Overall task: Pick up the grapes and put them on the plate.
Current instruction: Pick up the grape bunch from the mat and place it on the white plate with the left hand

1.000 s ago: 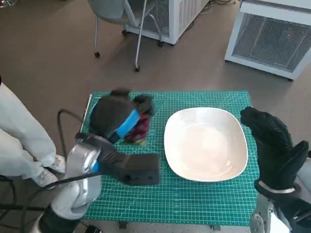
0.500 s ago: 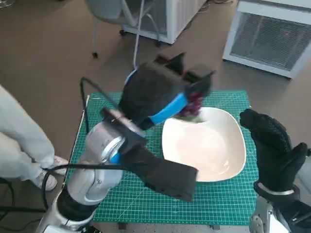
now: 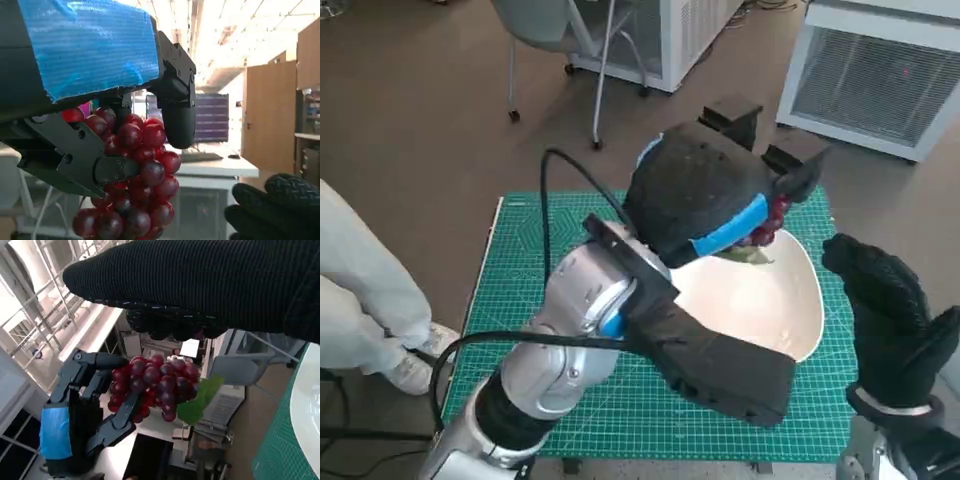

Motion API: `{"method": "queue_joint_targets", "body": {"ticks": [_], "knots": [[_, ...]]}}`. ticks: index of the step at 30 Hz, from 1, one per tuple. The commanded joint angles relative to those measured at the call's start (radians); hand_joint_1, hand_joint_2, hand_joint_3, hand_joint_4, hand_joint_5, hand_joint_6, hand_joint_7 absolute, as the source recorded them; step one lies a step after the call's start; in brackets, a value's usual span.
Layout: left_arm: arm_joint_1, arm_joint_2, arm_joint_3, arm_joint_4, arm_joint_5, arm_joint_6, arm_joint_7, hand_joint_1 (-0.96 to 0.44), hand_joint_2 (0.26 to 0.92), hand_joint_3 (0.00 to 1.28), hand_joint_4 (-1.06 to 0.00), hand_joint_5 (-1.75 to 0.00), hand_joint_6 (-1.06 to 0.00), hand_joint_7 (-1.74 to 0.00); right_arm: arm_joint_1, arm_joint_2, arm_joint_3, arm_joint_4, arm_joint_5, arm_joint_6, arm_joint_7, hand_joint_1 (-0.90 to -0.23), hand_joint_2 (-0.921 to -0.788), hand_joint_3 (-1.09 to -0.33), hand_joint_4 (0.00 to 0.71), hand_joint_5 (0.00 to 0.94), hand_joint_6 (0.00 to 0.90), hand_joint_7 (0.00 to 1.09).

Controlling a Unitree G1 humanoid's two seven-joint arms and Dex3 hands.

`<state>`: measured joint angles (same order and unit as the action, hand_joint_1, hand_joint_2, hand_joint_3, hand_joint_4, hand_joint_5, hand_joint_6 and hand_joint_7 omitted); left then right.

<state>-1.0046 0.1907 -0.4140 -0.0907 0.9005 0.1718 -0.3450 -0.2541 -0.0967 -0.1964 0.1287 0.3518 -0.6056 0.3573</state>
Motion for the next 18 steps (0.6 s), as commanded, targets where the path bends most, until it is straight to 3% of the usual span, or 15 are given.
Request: {"method": "queue_joint_targets", "body": {"ticks": [1,11,13,16,18], "knots": [[-0.016,-0.002,0.002,0.006,-0.009,-0.008,-0.01,0.0,0.757,0.65,-0.33,-1.6,-0.34,-1.57,0.03,0.011,-0.003,-0.011,-0.009,0.008,-0.024,-0.478,-0.921,-0.552,0.651,0.003,0.28,0.75],[0.001,-0.004,-0.003,0.03,-0.039,-0.042,-0.003,0.0,0.861,0.55,-0.23,-1.66,-0.24,-1.62,0.047,0.013,0.0,-0.028,-0.025,0.005,-0.051,-0.463,-0.921,-0.555,0.65,0.002,0.278,0.75],[0.001,-0.008,-0.005,0.036,-0.041,-0.04,-0.005,0.08,0.821,0.62,-0.25,-1.68,-0.25,-1.42,0.049,0.013,0.0,-0.028,-0.027,0.004,-0.054,-0.459,-0.921,-0.557,0.65,0.002,0.278,0.75],[0.002,-0.014,-0.008,0.043,-0.048,-0.029,-0.019,0.26,0.708,0.79,-0.32,-1.72,-0.39,-0.81,0.051,0.013,0.001,-0.03,-0.029,0.004,-0.058,-0.455,-0.921,-0.558,0.65,0.002,0.278,0.76],[0.005,-0.016,-0.008,0.045,-0.064,-0.021,-0.045,0.33,0.666,0.85,-0.35,-1.73,-0.48,-0.55,0.053,0.012,0.001,-0.033,-0.03,0.007,-0.061,-0.451,-0.921,-0.559,0.65,0.002,0.277,0.76]]}}
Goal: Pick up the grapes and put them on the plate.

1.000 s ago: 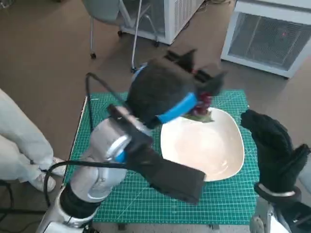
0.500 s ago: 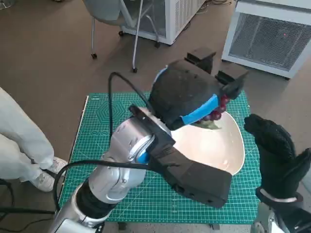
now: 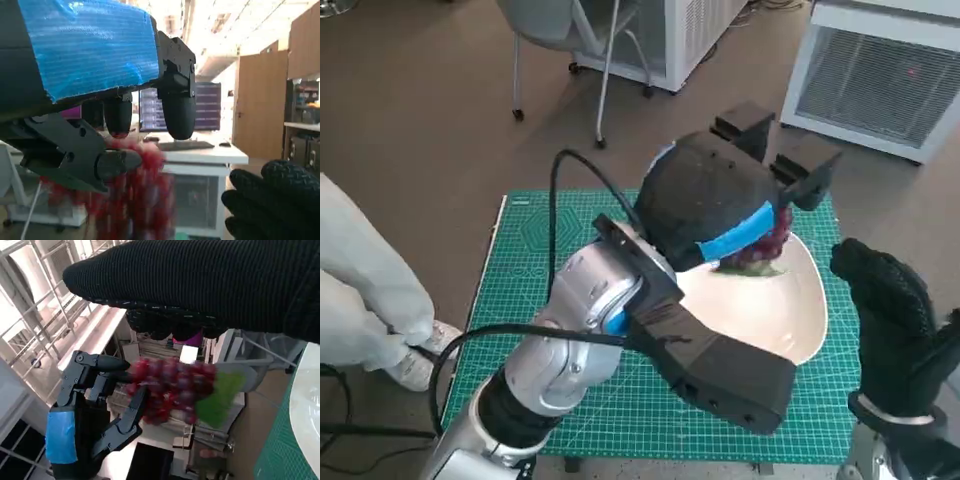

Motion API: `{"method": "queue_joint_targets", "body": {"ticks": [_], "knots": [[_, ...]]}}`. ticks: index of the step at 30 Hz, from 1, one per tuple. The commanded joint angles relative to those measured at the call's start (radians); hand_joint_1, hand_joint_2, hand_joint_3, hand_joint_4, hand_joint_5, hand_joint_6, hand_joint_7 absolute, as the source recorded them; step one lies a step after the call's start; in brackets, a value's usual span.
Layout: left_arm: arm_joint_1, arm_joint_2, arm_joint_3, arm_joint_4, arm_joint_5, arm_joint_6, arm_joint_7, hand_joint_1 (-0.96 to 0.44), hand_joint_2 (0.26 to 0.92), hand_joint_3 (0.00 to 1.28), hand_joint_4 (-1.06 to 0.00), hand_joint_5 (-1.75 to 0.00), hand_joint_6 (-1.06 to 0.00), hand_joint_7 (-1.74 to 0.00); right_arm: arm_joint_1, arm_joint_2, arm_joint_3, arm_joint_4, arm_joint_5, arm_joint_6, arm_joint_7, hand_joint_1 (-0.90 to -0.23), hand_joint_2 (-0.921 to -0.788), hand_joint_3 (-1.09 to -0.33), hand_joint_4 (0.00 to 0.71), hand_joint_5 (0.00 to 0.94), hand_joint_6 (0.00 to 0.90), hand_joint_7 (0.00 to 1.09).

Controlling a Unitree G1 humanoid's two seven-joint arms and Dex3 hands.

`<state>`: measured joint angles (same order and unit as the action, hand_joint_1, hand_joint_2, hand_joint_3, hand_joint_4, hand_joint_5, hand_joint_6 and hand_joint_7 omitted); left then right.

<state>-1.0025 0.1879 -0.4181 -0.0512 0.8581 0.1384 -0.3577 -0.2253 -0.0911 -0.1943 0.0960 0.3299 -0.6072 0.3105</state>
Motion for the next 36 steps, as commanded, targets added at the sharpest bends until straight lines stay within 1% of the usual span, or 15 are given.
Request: {"method": "queue_joint_targets", "body": {"ticks": [1,2,4,6,8,10,11,13,16,20,24,26,28,32,36], "knots": [[0.004,-0.013,-0.004,0.006,-0.034,0.016,-0.049,0.35,0.655,0.87,-0.36,-1.74,-0.52,-0.49,0.025,0.007,-0.002,-0.002,-0.009,0.01,-0.016,-0.449,-0.921,-0.56,0.65,0.002,0.277,0.76],[0.004,-0.013,-0.003,0.007,-0.049,0.02,-0.069,0.36,0.653,0.86,-0.37,-1.73,-0.53,-0.45,0.026,0.006,-0.002,-0.003,-0.009,0.011,-0.017,-0.447,-0.921,-0.56,0.65,0.002,0.276,0.76],[-0.001,-0.013,-0.005,0.013,-0.071,0.034,-0.113,0.36,0.752,0.61,-0.43,-1.6,-0.49,-0.29,0.027,0.004,-0.003,-0.005,-0.009,0.013,-0.019,-0.441,-0.921,-0.562,0.65,0.002,0.275,0.76],[-0.011,-0.009,-0.02,0.028,-0.065,0.056,-0.153,0.21,0.82,0.32,-0.39,-1.2,-0.43,-0.11,0.029,0.001,-0.005,-0.006,-0.011,0.017,-0.024,-0.438,-0.921,-0.563,0.65,0.002,0.275,0.76],[-0.017,-0.005,-0.039,0.046,-0.042,0.074,-0.171,-0.06,0.783,0.21,-0.25,-0.67,-0.38,-0.07,0.03,-0.001,-0.006,-0.007,-0.014,0.021,-0.028,-0.438,-0.921,-0.563,0.65,0.002,0.275,0.76],[-0.019,-0.006,-0.049,0.062,-0.026,0.081,-0.166,-0.24,0.774,0.11,-0.17,-0.33,-0.35,-0.03,0.03,-0.002,-0.007,-0.006,-0.014,0.022,-0.029,-0.438,-0.921,-0.564,0.65,0.002,0.274,0.76],[-0.017,-0.008,-0.053,0.07,-0.021,0.08,-0.157,-0.3,0.774,0.08,-0.14,-0.22,-0.34,-0.02,0.03,-0.003,-0.007,-0.006,-0.013,0.023,-0.028,-0.437,-0.921,-0.564,0.649,0.002,0.274,0.76],[-0.012,-0.009,-0.058,0.085,-0.013,0.076,-0.136,-0.37,0.782,0.05,-0.12,-0.11,-0.33,-0.01,0.03,-0.004,-0.008,-0.005,-0.009,0.024,-0.026,-0.437,-0.921,-0.565,0.649,0.002,0.274,0.76],[0.005,-0.002,-0.051,0.097,-0.019,0.058,-0.098,-0.44,0.803,0.03,-0.11,-0.04,-0.32,0.0,0.029,-0.006,-0.009,-0.001,-0.002,0.025,-0.02,-0.44,-0.921,-0.565,0.649,0.001,0.272,0.76],[0.057,0.028,-0.006,0.1,-0.063,-0.009,-0.012,-0.48,0.834,0.03,-0.11,-0.01,-0.31,0.0,0.024,-0.01,-0.01,0.005,0.006,0.024,-0.014,-0.446,-0.921,-0.565,0.647,0.001,0.267,0.76],[0.116,0.062,0.071,0.12,-0.149,-0.11,0.084,-0.48,0.859,0.02,-0.12,-0.01,-0.32,0.0,0.016,-0.014,-0.011,0.013,0.006,0.022,-0.013,-0.449,-0.921,-0.565,0.646,0.0,0.264,0.76],[0.14,0.072,0.112,0.137,-0.207,-0.158,0.11,-0.48,0.872,0.02,-0.13,-0.01,-0.32,0.0,0.011,-0.017,-0.011,0.018,0.007,0.021,-0.011,-0.45,-0.921,-0.564,0.646,0.0,0.263,0.76],[0.166,0.078,0.169,0.173,-0.315,-0.225,0.108,-0.49,0.889,0.03,-0.13,-0.01,-0.32,-0.01,0.004,-0.019,-0.011,0.023,0.009,0.02,-0.009,-0.451,-0.921,-0.563,0.646,0.0,0.263,0.76],[0.221,0.081,0.298,0.264,-0.583,-0.357,0.048,-0.49,0.913,0.06,-0.14,-0.01,-0.32,0.0,-0.007,-0.023,-0.009,0.03,0.011,0.019,-0.005,-0.452,-0.921,-0.561,0.647,0.001,0.265,0.76],[0.276,0.079,0.384,0.299,-0.755,-0.393,-0.004,-0.51,0.919,0.09,-0.16,-0.01,-0.32,0.0,-0.014,-0.027,-0.009,0.031,0.013,0.02,-0.003,-0.454,-0.921,-0.558,0.649,0.002,0.269,0.76]]}}
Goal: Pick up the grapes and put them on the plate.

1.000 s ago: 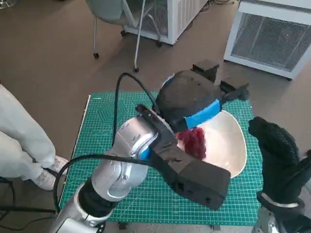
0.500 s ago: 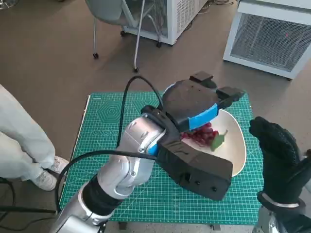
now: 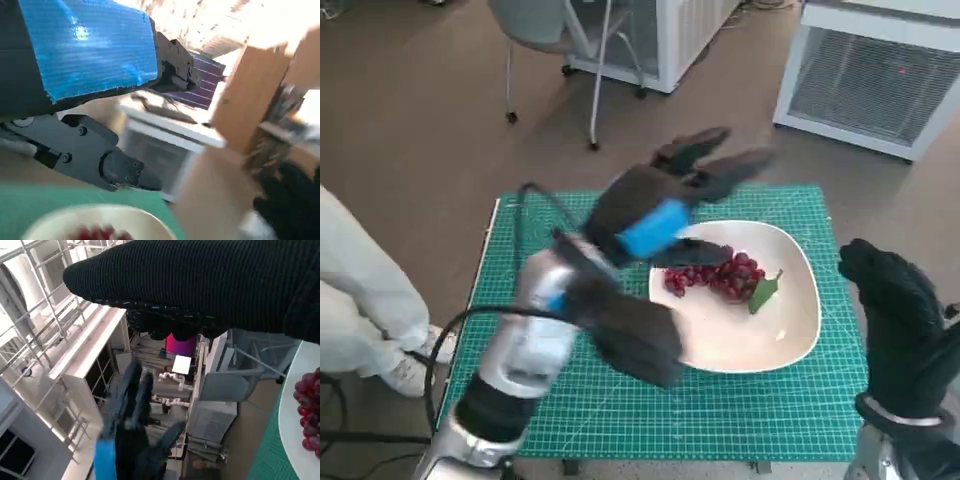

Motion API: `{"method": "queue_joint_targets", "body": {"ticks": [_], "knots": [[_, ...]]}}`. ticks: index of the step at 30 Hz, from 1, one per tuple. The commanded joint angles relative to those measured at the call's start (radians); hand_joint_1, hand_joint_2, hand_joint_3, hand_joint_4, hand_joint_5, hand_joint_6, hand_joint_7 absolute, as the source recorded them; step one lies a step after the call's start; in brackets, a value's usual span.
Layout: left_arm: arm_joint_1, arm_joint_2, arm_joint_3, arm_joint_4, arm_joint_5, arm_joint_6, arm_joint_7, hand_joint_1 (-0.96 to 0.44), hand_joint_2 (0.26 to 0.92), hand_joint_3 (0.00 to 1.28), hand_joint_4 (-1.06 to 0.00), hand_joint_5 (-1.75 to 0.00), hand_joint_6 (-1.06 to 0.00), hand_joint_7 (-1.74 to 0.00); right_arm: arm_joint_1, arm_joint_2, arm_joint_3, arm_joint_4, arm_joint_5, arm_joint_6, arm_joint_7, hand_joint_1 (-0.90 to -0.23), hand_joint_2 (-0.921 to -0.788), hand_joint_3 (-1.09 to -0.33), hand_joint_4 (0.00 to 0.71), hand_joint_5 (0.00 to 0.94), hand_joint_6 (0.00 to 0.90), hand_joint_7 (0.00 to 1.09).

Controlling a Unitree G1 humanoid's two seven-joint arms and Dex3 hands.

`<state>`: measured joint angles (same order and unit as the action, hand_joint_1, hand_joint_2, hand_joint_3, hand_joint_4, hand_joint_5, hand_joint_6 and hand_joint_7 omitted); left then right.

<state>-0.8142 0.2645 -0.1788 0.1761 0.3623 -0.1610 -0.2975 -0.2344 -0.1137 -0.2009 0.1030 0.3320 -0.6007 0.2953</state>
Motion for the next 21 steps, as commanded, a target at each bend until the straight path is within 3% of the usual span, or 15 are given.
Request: {"method": "queue_joint_targets", "body": {"ticks": [1,6,13,21], "knots": [[0.103,0.0,0.162,0.073,-0.29,-0.096,-0.068,-0.51,0.92,0.1,-0.16,-0.01,-0.32,0.0,-0.007,-0.005,-0.002,0.024,0.012,0.015,0.013,-0.454,-0.921,-0.557,0.649,0.002,0.27,0.76],[0.179,-0.018,0.247,0.091,-0.435,-0.115,-0.081,-0.51,0.921,0.11,-0.17,-0.01,-0.29,0.0,-0.014,-0.01,-0.001,0.019,0.015,0.025,0.015,-0.455,-0.921,-0.553,0.65,0.002,0.275,0.75],[0.269,-0.049,0.339,0.091,-0.689,-0.09,-0.197,-0.5,0.921,0.18,-0.17,-0.01,-0.28,0.0,-0.019,-0.018,-0.002,0.017,0.025,0.036,0.028,-0.464,-0.921,-0.548,0.652,0.003,0.285,0.74],[0.351,-0.066,0.36,0.042,-0.772,-0.096,-0.236,-0.5,0.921,0.24,-0.18,-0.01,-0.29,-0.01,-0.026,-0.021,-0.001,0.02,0.032,0.045,0.04,-0.469,-0.921,-0.548,0.652,0.003,0.293,0.73]]}}
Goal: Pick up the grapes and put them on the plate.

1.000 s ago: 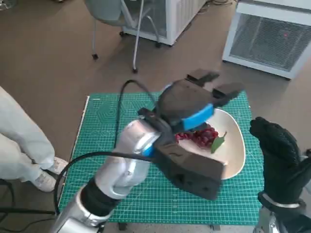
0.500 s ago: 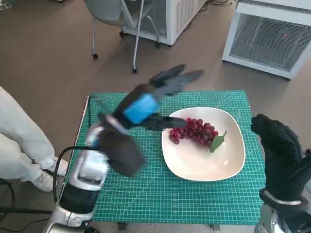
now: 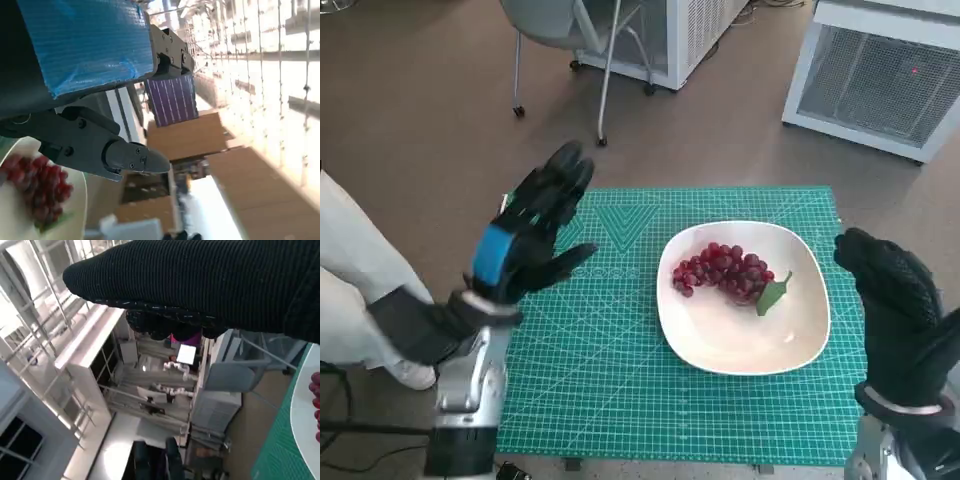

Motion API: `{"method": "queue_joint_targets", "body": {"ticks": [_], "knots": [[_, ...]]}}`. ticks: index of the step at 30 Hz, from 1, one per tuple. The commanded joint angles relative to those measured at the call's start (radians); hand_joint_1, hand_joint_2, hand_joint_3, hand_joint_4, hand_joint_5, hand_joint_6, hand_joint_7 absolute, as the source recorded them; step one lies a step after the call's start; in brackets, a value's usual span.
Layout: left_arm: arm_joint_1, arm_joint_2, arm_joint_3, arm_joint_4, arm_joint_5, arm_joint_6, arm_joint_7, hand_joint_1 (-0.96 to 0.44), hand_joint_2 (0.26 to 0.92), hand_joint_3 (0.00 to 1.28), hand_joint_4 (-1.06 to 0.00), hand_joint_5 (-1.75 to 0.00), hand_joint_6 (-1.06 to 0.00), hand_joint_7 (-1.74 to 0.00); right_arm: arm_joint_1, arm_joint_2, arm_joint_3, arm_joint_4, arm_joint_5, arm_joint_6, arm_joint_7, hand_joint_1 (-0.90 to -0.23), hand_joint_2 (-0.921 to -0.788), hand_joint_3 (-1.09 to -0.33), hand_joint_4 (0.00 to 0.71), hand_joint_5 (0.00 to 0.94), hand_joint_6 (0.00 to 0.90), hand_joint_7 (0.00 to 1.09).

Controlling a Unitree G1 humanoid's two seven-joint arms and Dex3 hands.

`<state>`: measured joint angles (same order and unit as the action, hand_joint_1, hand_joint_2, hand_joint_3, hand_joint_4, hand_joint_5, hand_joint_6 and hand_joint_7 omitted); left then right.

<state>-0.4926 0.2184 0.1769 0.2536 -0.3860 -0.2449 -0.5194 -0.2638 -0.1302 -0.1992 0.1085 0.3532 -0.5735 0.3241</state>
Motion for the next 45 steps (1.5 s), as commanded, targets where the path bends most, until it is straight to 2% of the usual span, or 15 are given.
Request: {"method": "queue_joint_targets", "body": {"ticks": [1,9,14,27,32,36,40,45], "knots": [[0.038,-0.023,0.004,-0.039,-0.025,-0.017,-0.012,-0.5,0.921,0.24,-0.19,-0.01,-0.29,-0.01,0.002,-0.005,-0.002,0.015,0.011,0.019,0.013,-0.469,-0.921,-0.548,0.652,0.003,0.294,0.73],[0.089,-0.046,-0.004,-0.062,0.009,-0.059,0.007,-0.48,0.921,0.23,-0.25,-0.03,-0.31,-0.02,-0.011,-0.012,-0.004,0.028,0.013,0.026,0.026,-0.47,-0.921,-0.547,0.652,0.003,0.298,0.73],[0.107,-0.059,-0.024,-0.061,0.051,-0.112,0.02,-0.43,0.921,0.22,-0.24,-0.02,-0.31,-0.02,-0.018,-0.017,-0.004,0.029,0.011,0.032,0.031,-0.47,-0.921,-0.547,0.652,0.003,0.301,0.72],[0.114,-0.074,-0.045,-0.052,0.082,-0.155,0.034,-0.38,0.921,0.19,-0.24,-0.01,-0.33,-0.03,-0.034,-0.026,-0.006,0.046,0.014,0.032,0.048,-0.472,-0.921,-0.546,0.653,0.003,0.304,0.71],[0.109,-0.05,-0.059,0.009,0.164,-0.279,0.033,-0.11,0.913,0.14,-0.22,-0.01,-0.33,-0.03,-0.035,-0.026,-0.006,0.046,0.014,0.032,0.052,-0.472,-0.921,-0.546,0.651,0.002,0.307,0.71],[0.102,-0.037,-0.067,0.042,0.182,-0.315,0.023,0.04,0.919,0.13,-0.19,0.0,-0.31,-0.02,-0.035,-0.024,-0.004,0.044,0.013,0.03,0.053,-0.471,-0.921,-0.546,0.649,0.001,0.308,0.71],[0.094,-0.034,-0.068,0.062,0.177,-0.329,0.018,0.08,0.921,0.12,-0.18,0.0,-0.3,-0.02,-0.036,-0.023,-0.003,0.046,0.014,0.029,0.056,-0.471,-0.921,-0.548,0.647,0.0,0.308,0.71],[0.086,-0.046,-0.064,0.072,0.15,-0.326,0.02,0.05,0.921,0.12,-0.17,0.0,-0.29,-0.01,-0.037,-0.024,-0.006,0.047,0.018,0.028,0.06,-0.471,-0.921,-0.548,0.646,0.0,0.308,0.71]]}}
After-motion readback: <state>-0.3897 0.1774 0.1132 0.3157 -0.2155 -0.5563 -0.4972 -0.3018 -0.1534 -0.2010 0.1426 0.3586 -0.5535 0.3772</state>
